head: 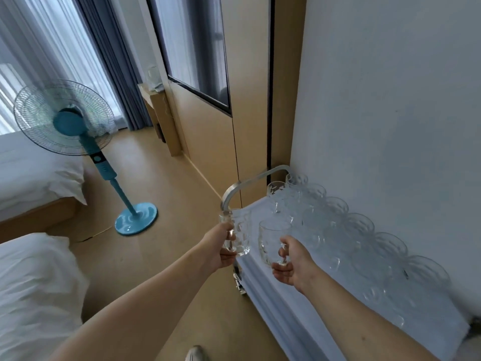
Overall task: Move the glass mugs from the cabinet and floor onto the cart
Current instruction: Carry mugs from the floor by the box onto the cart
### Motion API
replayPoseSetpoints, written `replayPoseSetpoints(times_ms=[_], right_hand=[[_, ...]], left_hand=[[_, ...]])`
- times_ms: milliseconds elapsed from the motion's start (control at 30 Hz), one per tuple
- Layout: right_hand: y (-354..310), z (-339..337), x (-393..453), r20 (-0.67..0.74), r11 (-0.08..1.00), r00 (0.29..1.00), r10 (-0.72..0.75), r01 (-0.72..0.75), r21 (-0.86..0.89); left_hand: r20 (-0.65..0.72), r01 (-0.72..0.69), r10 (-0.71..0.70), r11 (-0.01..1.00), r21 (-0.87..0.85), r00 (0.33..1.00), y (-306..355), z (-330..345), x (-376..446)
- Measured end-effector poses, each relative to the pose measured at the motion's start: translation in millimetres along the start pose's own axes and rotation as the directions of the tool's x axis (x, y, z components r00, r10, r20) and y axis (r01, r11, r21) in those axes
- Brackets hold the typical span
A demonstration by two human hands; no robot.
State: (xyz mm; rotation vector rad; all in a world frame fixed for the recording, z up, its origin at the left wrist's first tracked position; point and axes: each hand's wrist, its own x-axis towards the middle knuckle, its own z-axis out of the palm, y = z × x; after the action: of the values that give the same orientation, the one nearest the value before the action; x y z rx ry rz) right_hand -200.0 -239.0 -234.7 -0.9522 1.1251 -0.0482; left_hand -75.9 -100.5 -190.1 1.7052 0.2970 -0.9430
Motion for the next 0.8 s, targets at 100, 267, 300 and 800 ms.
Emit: replayPoseSetpoints(times_ms=[100,267,300,800], right_hand=[[-2.3,12.0,26.0,-0.031,0.998,0.999,0.030,-0.028,0.049],[-9.1,37.8,64.2,-0.102,0.991,0.994,0.049,-0.036,0.127],[-9.8,43.9,68.9,-0.118,0.989,0.992,0.054,-0.037,0.142],[2.7,95.5,118.7,-0.304,0.927,0.943,0.133,-0.009,0.376]], left_hand=[[0.039,0.032,-0.034,0.998,0.055,0.999,13.8,-0.1,34.4],[0.110,0.066,-0.080,0.990,0.125,0.991,40.5,-2.4,95.2],[0.119,0.080,-0.097,0.987,0.143,0.988,45.4,-3.1,104.7],[0.299,0.101,-0.172,0.966,0.238,0.939,64.8,13.6,236.4]])
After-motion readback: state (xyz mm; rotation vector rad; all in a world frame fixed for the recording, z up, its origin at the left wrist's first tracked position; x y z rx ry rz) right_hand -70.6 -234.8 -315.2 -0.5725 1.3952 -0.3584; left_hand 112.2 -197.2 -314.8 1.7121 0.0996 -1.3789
